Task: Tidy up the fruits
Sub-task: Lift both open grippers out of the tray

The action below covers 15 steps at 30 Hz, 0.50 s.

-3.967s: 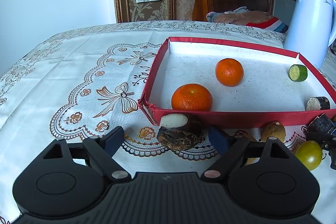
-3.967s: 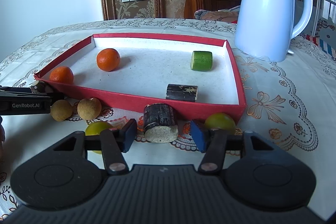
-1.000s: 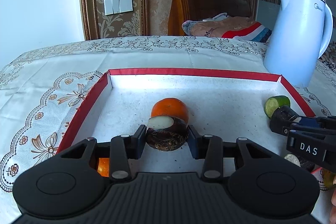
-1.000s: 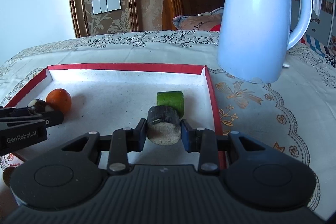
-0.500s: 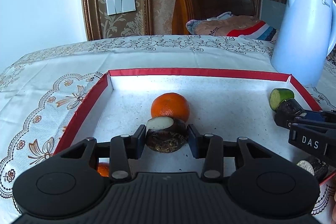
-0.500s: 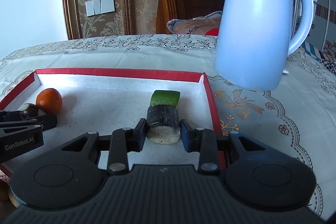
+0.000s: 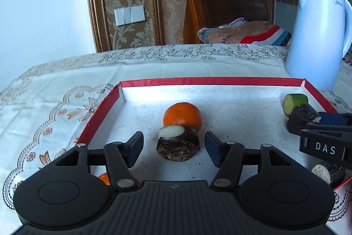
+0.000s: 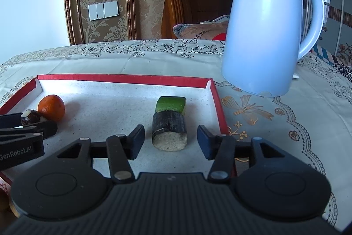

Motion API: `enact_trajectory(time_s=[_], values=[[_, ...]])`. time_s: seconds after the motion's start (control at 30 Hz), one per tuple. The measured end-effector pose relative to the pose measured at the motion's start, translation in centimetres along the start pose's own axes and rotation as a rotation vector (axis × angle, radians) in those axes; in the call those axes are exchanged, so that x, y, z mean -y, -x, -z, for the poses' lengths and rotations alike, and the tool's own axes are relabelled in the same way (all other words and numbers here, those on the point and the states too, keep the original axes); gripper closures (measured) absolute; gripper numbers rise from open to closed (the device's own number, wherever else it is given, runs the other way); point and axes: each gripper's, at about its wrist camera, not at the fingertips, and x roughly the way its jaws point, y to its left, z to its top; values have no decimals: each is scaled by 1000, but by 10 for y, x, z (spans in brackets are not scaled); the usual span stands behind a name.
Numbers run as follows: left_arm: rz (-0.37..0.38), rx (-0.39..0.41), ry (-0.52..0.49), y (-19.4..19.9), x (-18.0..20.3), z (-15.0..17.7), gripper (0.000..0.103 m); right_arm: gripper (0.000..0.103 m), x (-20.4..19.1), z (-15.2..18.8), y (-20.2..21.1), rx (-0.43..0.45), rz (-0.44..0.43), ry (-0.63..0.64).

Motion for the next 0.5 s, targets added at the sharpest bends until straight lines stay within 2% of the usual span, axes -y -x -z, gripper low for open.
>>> enact_trajectory(time_s=[0.2, 0.5], values=[[-4, 23, -30, 4, 5, 1, 40, 32, -4, 2, 6, 27, 6, 16], [-2, 21, 40, 10, -11, 3, 39, 24, -4, 6, 13, 19, -19, 26]])
